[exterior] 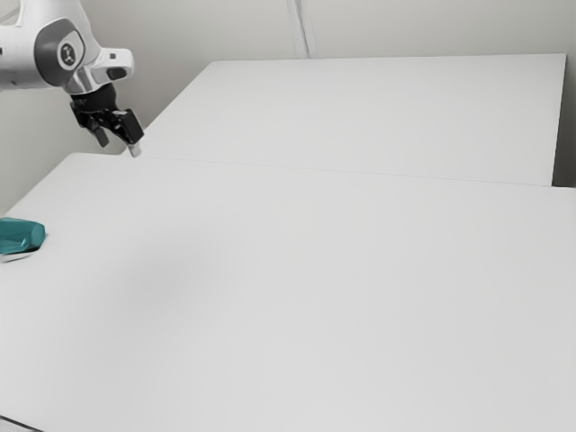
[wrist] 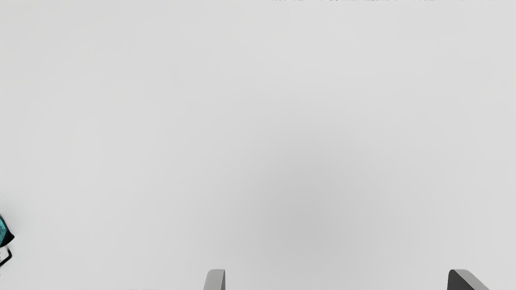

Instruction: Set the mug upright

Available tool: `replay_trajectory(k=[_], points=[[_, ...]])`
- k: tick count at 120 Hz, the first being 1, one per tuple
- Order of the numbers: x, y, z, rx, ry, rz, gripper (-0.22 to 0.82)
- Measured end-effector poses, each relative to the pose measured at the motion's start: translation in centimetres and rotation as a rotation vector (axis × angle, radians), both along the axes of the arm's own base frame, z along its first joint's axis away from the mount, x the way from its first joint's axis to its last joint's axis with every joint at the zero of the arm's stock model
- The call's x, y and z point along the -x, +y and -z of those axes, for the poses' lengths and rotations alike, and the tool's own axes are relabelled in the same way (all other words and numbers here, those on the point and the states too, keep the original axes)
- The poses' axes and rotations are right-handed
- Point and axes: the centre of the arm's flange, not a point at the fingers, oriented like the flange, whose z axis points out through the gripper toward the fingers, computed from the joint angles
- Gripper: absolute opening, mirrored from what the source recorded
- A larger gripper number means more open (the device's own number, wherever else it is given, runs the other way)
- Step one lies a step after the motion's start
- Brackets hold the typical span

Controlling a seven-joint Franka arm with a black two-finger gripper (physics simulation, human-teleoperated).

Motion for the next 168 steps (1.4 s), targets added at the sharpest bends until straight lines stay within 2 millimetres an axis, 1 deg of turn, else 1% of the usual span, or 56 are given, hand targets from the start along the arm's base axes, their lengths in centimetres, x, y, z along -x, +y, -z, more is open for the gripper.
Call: replay_trajectory(k=[7, 11, 15, 18, 23, 29, 34, 38, 46, 53, 60, 64, 74, 79, 85, 99, 107, 118, 126, 135, 145, 158, 168], points=[[0.1, 0.2, -0.3, 0.001, -0.01, -0.007, 0.6], [0.1, 0.6, -0.8, 0.001, -0.022, -0.012, 0.6], [0.2, 1.4, -1.8, 0.0, -0.044, -0.025, 0.6], [0.5, 2.4, -2.5, 0.006, -0.061, -0.043, 0.6], [1.3, 5.3, -4.0, 0.013, -0.097, -0.09, 0.6], [2.7, 9.7, -5.5, 0.018, -0.132, -0.161, 0.6], [3.8, 13.6, -6.2, 0.017, -0.155, -0.216, 0.6], [4.4, 16.2, -6.4, 0.019, -0.167, -0.249, 0.6], [4.7, 20.0, -6.3, 0.035, -0.193, -0.284, 0.6], [4.4, 22.5, -5.8, 0.05, -0.21, -0.289, 0.6], [4.0, 25.2, -4.8, 0.064, -0.227, -0.29, 0.6], [4.2, 27.0, -4.2, 0.074, -0.237, -0.299, 0.6], [6.2, 32.2, -1.9, 0.107, -0.257, -0.34, 0.6], [7.2, 34.4, -0.6, 0.127, -0.268, -0.355, 0.6], [7.8, 36.7, 1.3, 0.15, -0.283, -0.364, 0.6], [8.1, 40.1, 4.5, 0.161, -0.322, -0.351, 0.6], [9.3, 42.8, 5.9, 0.156, -0.354, -0.359, 0.6], [11.2, 45.8, 7.5, 0.154, -0.4, -0.376, 0.6], [12.4, 47.6, 9.0, 0.171, -0.438, -0.386, 0.6], [13.1, 49.5, 11.4, 0.197, -0.479, -0.384, 0.6], [13.9, 51.1, 13.7, 0.213, -0.51, -0.383, 0.6], [14.5, 52.2, 16.6, 0.23, -0.53, -0.371, 0.6], [14.1, 52.5, 19.3, 0.256, -0.54, -0.355, 0.6]])
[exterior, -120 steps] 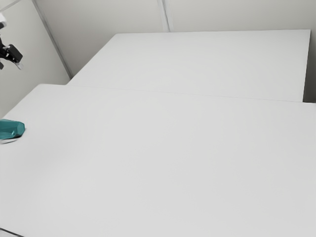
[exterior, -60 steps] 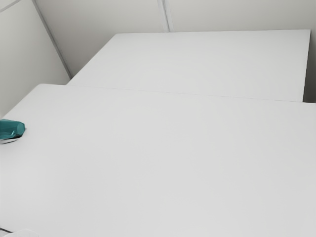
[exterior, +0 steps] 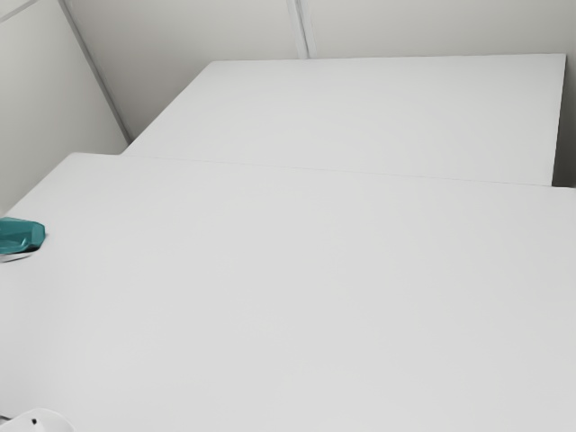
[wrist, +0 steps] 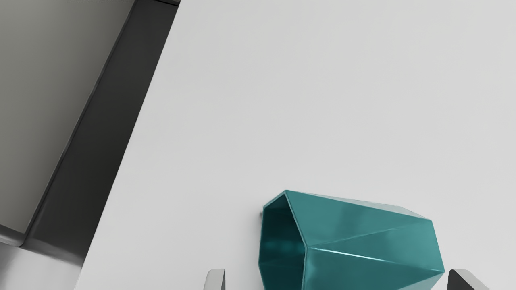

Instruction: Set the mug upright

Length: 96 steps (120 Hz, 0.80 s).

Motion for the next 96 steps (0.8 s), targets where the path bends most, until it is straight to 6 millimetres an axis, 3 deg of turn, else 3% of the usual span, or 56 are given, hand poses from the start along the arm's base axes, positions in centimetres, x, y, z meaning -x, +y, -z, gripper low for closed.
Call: replay_trajectory(k=[26, 54, 73, 96], points=[[-0.5, 0.4, 4.5, 0.032, -0.046, 0.036, 0.6], [-1.4, 0.5, 6.5, 0.034, -0.13, 0.051, 0.6], [0.0, 1.4, 6.9, 0.084, -0.223, 0.013, 0.59], [0.0, 1.2, 8.8, 0.163, -0.275, 0.01, 0.58]])
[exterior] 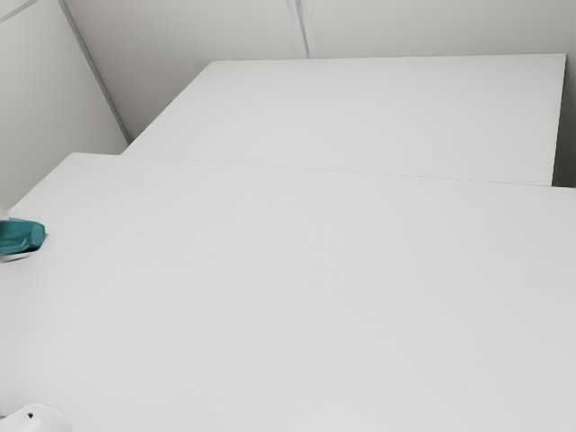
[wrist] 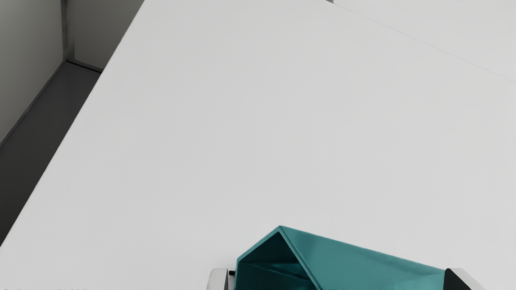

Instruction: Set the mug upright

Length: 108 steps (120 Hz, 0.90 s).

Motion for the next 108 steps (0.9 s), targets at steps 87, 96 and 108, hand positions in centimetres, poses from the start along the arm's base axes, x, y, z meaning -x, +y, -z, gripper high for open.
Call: replay_trajectory(k=[87, 96, 108], points=[[-0.6, -2.1, 1.7, 0.228, -0.018, 0.027, -0.04], [-0.8, -2.4, 1.6, 0.245, -0.023, 0.028, -0.08], [-1.0, -2.6, 1.4, 0.263, -0.026, 0.029, -0.11]])
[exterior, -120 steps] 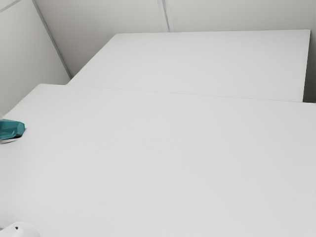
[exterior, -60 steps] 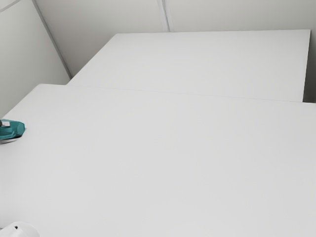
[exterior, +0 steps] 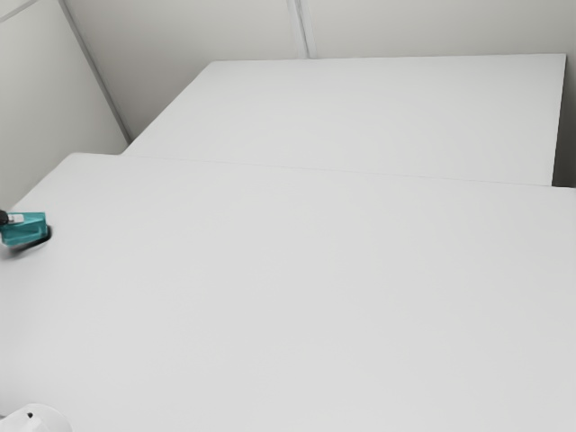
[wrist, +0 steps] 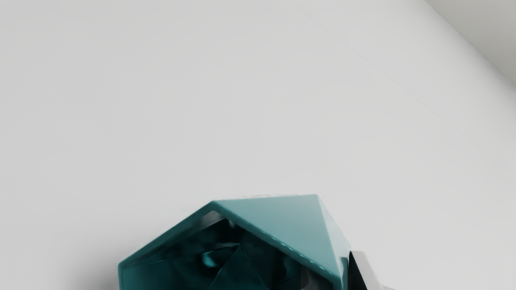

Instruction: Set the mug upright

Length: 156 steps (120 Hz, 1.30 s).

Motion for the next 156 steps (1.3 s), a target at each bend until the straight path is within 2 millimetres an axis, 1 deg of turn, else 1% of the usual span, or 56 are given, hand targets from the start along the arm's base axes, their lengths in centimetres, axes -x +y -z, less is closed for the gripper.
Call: replay_trajectory(k=[15, 25, 37, 40, 48, 57, 62, 68, 75, 80, 84, 94, 104, 111, 115, 120, 127, 132, 148, 156], points=[[-0.1, -0.2, -0.4, 0.014, -0.002, 0.001, -0.16], [-0.3, -0.6, -1.6, 0.013, 0.0, 0.007, -0.17], [-0.4, -1.3, -3.6, 0.005, 0.008, 0.019, -0.17], [-0.4, -1.4, -4.1, 0.001, 0.009, 0.021, -0.17], [-1.2, -2.4, -6.4, -0.024, 0.016, 0.039, -0.18], [-2.3, -4.1, -8.8, -0.056, 0.039, 0.072, -0.18], [-2.9, -5.4, -10.5, -0.079, 0.057, 0.094, -0.18], [-3.3, -6.9, -12.0, -0.094, 0.078, 0.116, -0.18], [-4.2, -9.4, -13.6, -0.11, 0.104, 0.151, -0.18], [-5.4, -11.6, -14.8, -0.13, 0.123, 0.184, -0.18], [-6.7, -13.5, -15.7, -0.153, 0.139, 0.216, -0.18], [-10.7, -19.3, -18.4, -0.238, 0.187, 0.317, -0.18], [-13.6, -24.8, -19.6, -0.311, 0.242, 0.395, -0.18], [-15.1, -28.1, -20.6, -0.381, 0.284, 0.443, -0.18], [-15.7, -29.9, -21.0, -0.421, 0.315, 0.467, -0.18], [-16.0, -32.0, -21.1, -0.46, 0.353, 0.49, -0.18], [-15.9, -34.9, -20.7, -0.501, 0.403, 0.514, -0.18], [-16.0, -37.0, -20.1, -0.523, 0.43, 0.53, -0.18], [-17.2, -43.7, -17.7, -0.584, 0.493, 0.571, -0.18], [-17.9, -47.2, -16.9, -0.622, 0.511, 0.594, -0.18]])
